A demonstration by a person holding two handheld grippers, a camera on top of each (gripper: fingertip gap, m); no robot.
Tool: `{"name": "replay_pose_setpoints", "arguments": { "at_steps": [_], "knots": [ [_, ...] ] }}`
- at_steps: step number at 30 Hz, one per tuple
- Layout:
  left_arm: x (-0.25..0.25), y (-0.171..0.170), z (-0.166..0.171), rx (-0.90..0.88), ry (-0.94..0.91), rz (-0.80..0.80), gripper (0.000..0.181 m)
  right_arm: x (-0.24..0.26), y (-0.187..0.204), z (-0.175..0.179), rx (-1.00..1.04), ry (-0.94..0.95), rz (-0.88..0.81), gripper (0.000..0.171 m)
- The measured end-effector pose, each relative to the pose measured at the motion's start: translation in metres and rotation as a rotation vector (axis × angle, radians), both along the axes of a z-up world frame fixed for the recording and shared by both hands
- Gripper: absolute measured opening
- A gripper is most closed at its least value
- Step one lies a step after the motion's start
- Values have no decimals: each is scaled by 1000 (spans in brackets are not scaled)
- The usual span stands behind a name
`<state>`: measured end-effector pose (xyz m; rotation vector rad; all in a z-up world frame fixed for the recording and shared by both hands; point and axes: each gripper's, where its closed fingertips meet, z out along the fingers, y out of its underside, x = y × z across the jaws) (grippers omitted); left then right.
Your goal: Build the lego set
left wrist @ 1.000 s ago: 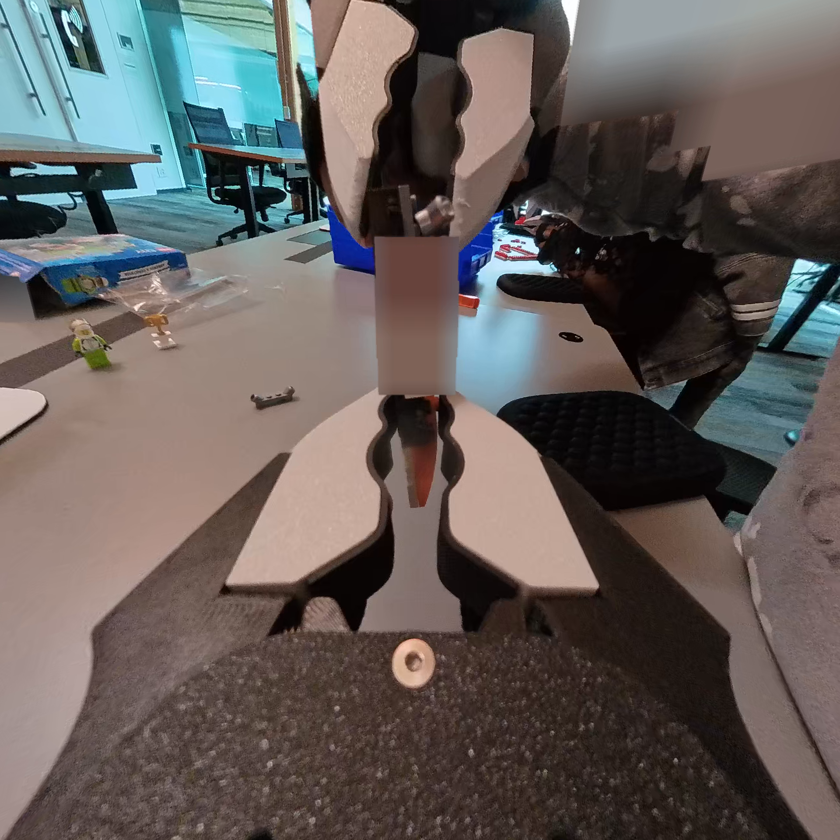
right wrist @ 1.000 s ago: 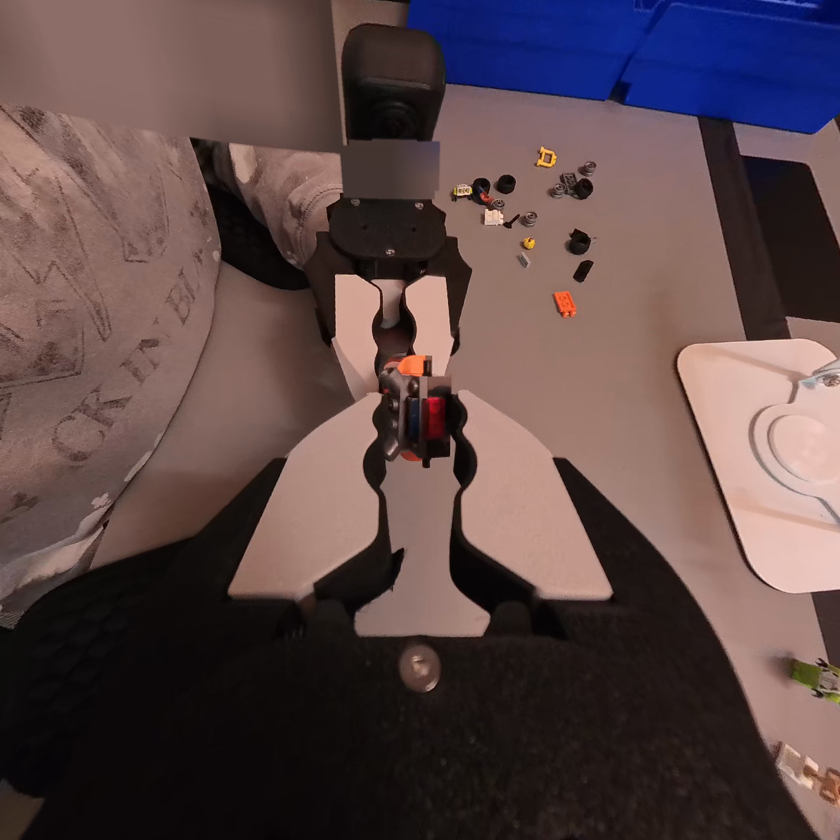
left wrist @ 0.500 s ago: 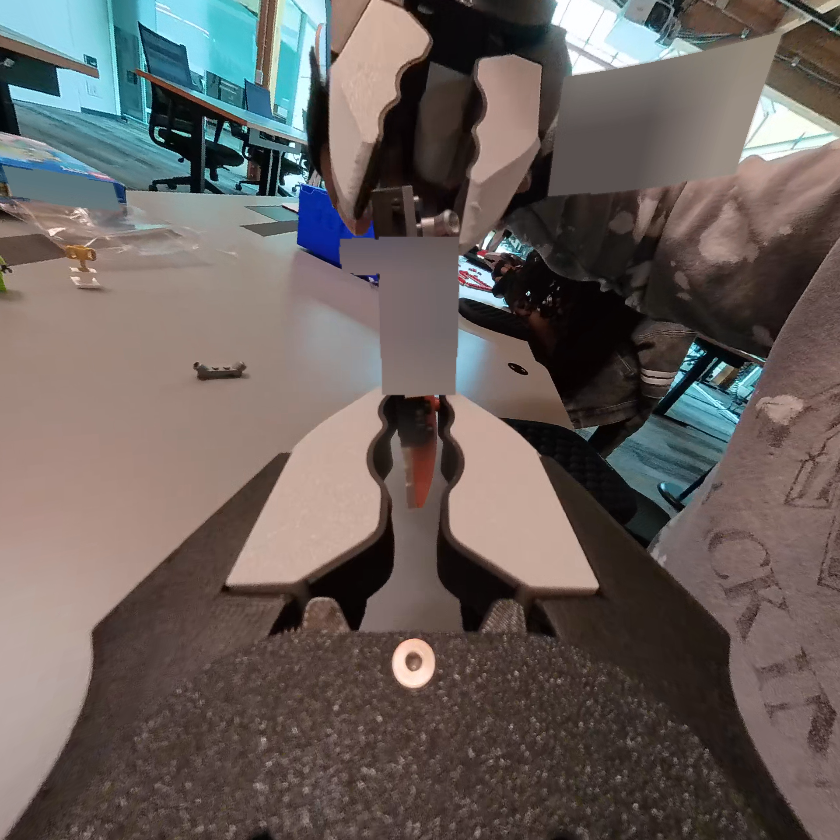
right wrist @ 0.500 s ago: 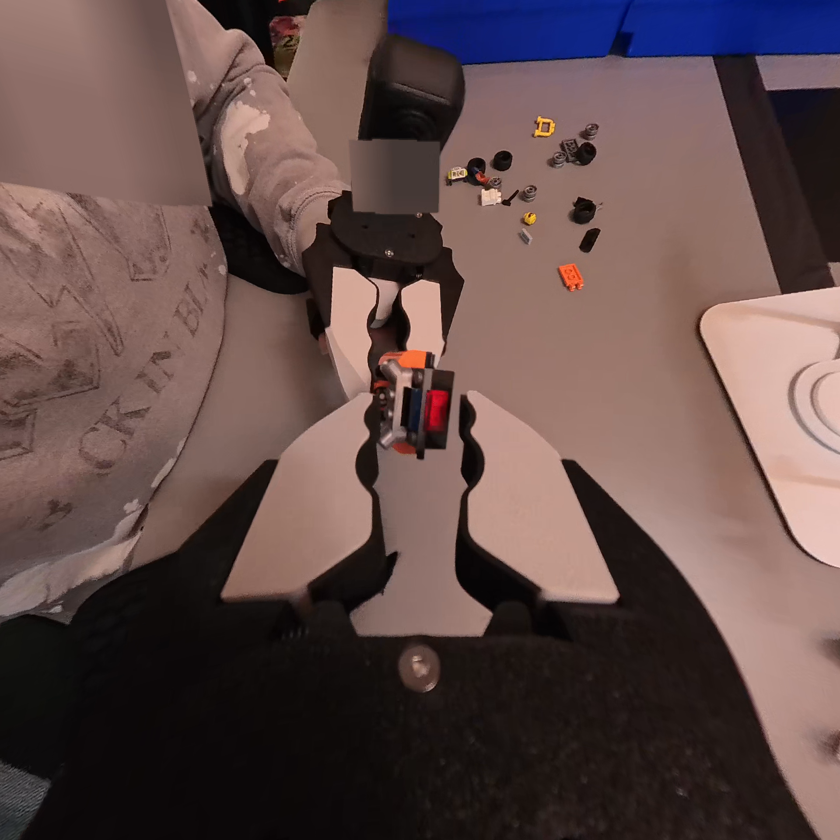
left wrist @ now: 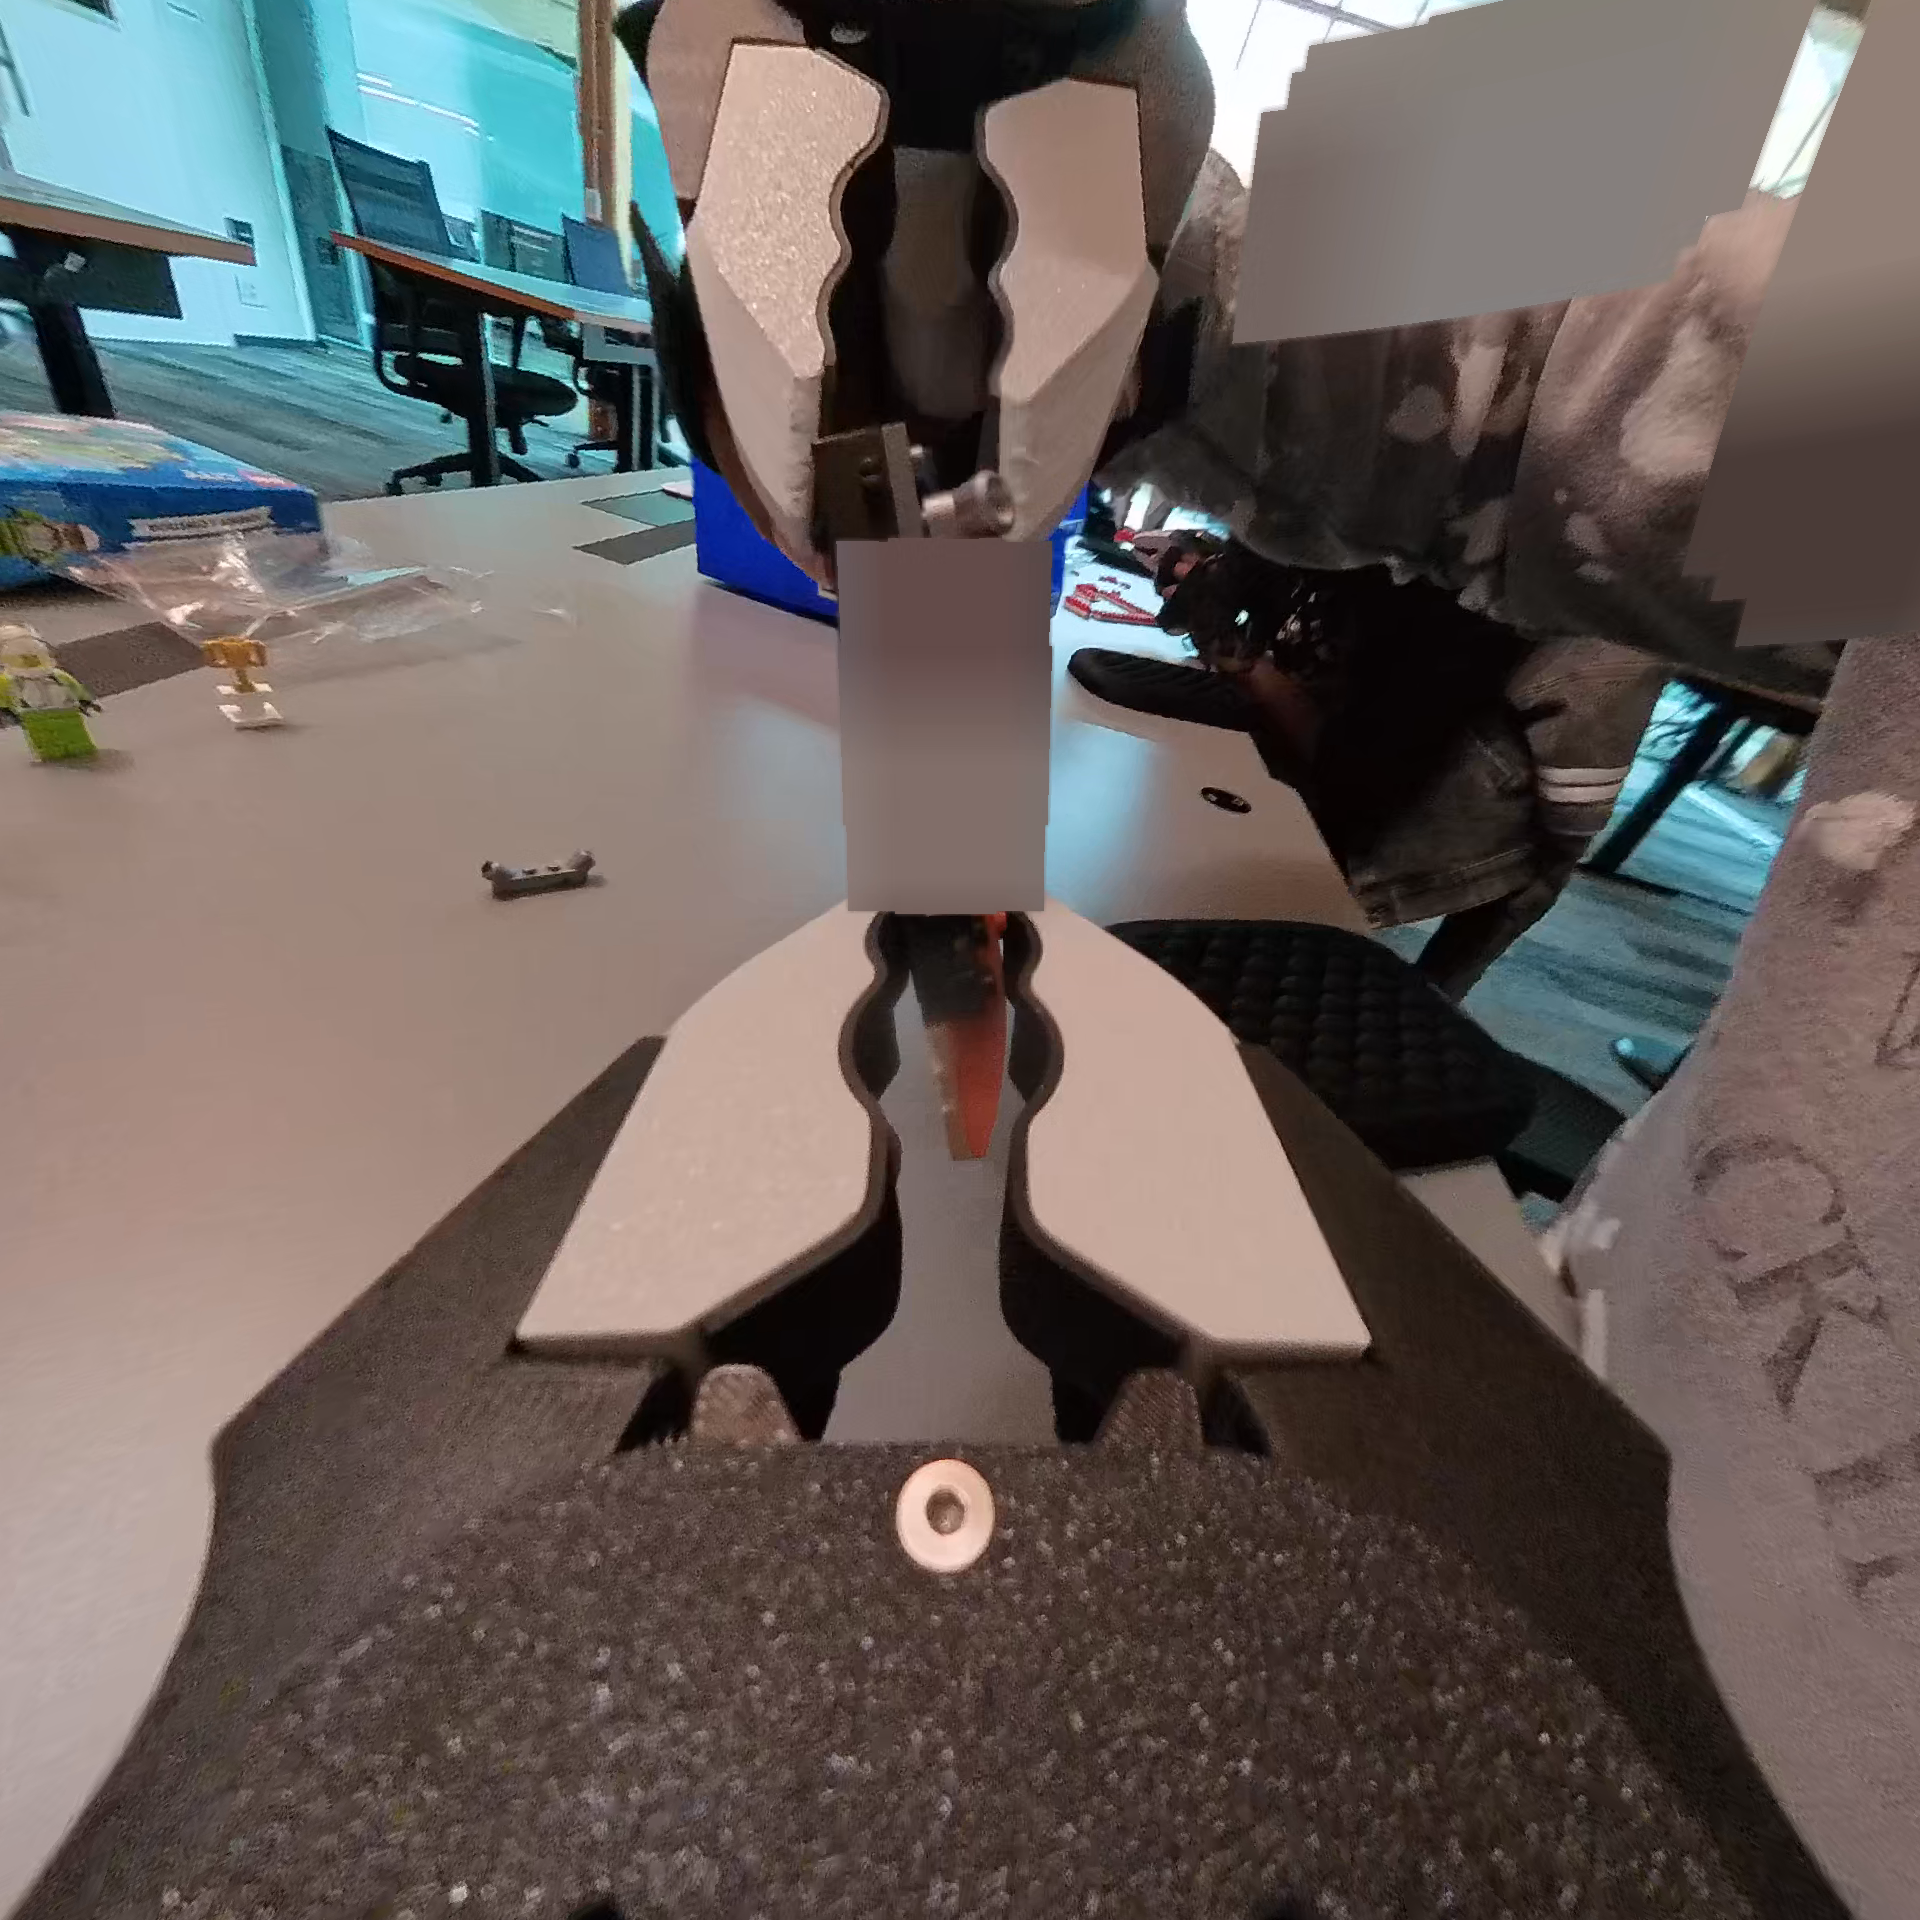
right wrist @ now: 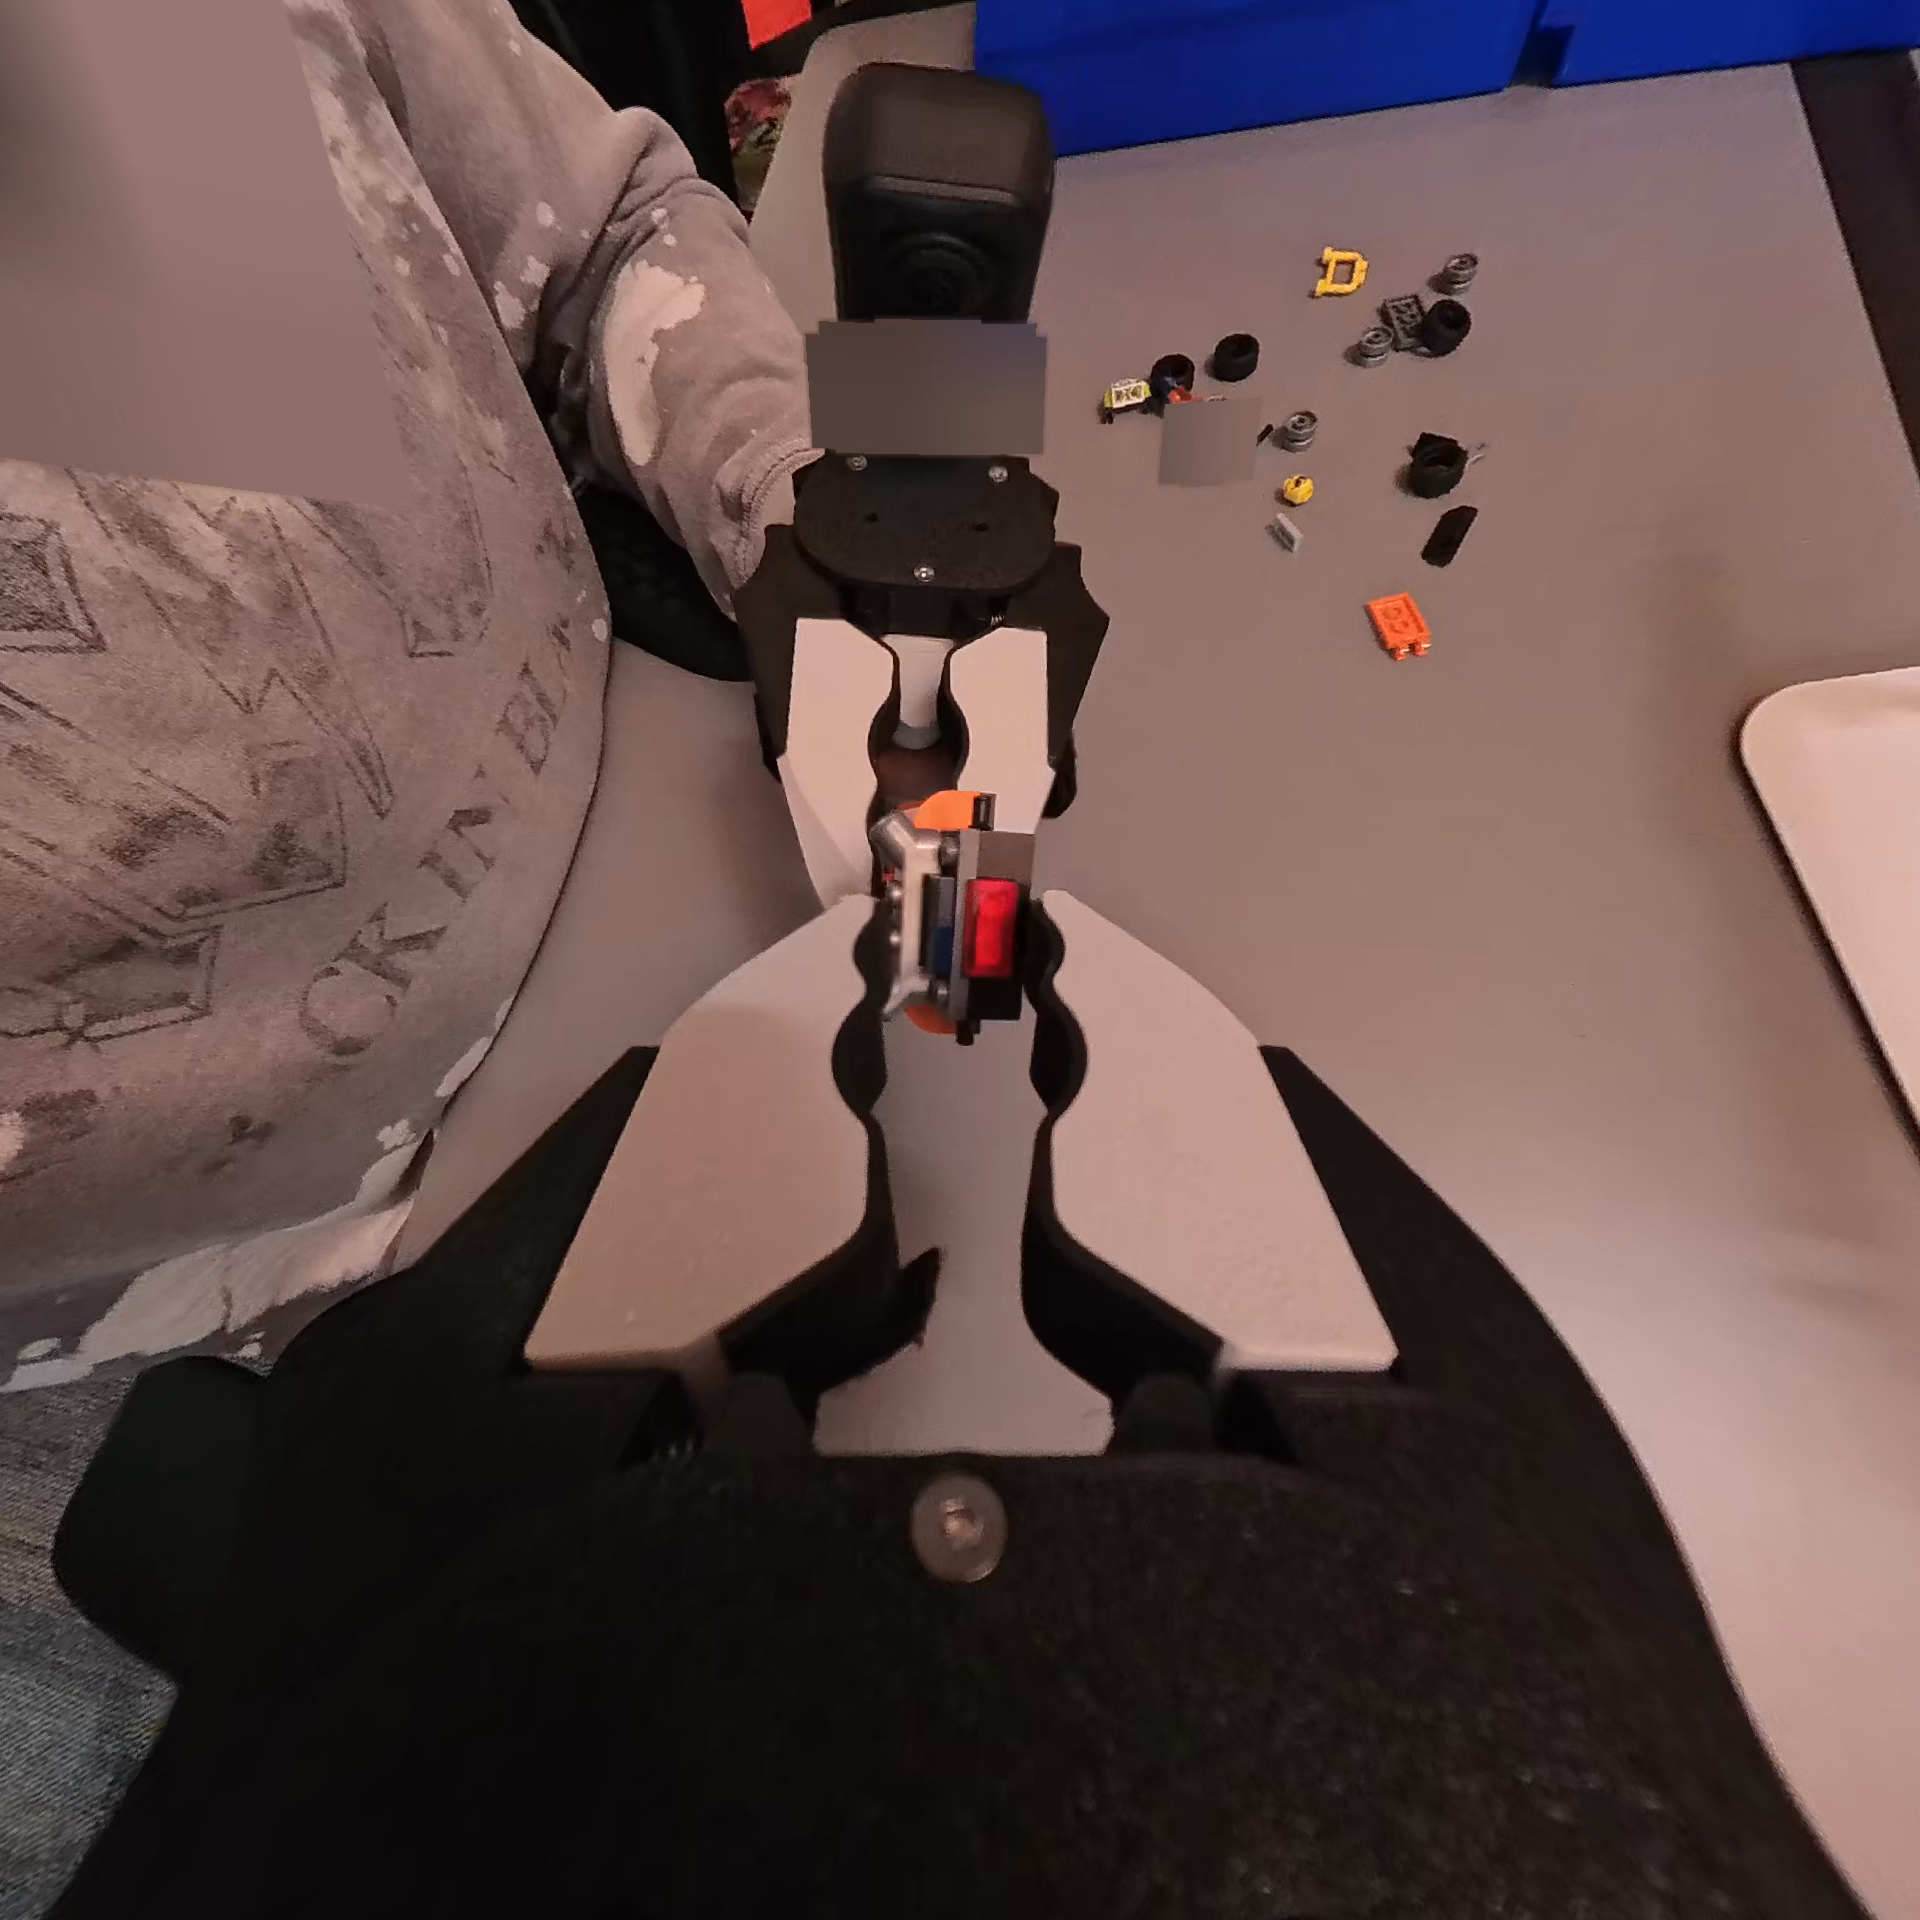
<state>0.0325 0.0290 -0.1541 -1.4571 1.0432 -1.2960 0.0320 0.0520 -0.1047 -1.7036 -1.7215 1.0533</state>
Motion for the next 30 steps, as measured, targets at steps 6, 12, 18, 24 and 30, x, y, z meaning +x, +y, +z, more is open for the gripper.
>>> {"name": "replay_pose_setpoints", "arguments": {
  "at_steps": [6,12,18,24,30],
  "knots": [
    [-2,5,-5,102,67,49,17,1,0,-4,65,10,-33,23],
    [-1,5,-3,15,30,24,17,0,1,-1,74,46,-99,23],
    [-5,9,5,-213,-99,-31,17,6,19,35,-4,212,-196,27],
    [-4,7,5,-229,-106,-53,17,6,14,12,-37,120,-176,33],
    [-1,1,3,-207,-82,-68,17,-2,10,3,-53,103,-153,33]
  ]
}}
